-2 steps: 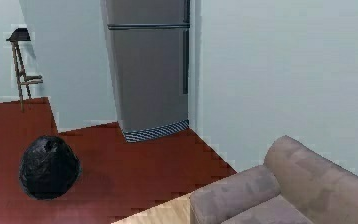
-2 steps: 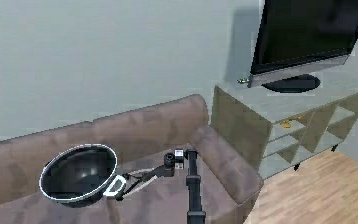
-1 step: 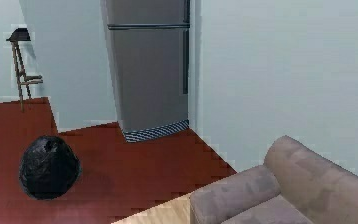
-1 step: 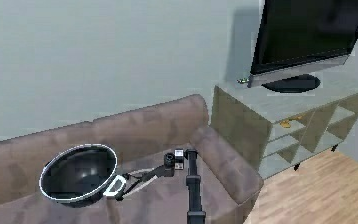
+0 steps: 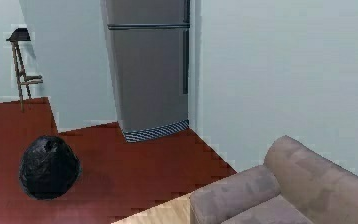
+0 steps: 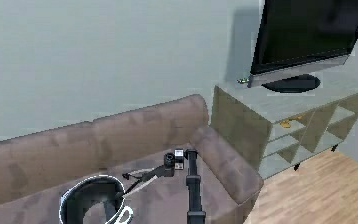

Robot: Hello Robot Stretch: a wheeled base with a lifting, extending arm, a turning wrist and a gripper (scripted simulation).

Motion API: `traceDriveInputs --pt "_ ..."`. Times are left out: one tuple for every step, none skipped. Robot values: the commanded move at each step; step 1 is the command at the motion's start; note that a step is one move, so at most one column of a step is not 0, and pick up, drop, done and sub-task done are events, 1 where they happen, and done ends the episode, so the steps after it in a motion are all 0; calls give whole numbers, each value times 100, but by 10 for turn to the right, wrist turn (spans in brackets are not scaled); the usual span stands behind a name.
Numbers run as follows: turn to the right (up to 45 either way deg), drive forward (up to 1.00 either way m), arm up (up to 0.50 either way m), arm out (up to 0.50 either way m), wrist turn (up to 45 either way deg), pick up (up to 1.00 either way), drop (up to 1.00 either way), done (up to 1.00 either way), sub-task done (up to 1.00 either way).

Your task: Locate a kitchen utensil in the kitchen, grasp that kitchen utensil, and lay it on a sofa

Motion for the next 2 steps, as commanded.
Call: traceDriveInputs --pt "0 0 10 0 0 0 0 0 0" --pt "0 0 0 -8 0 0 0 0 0"
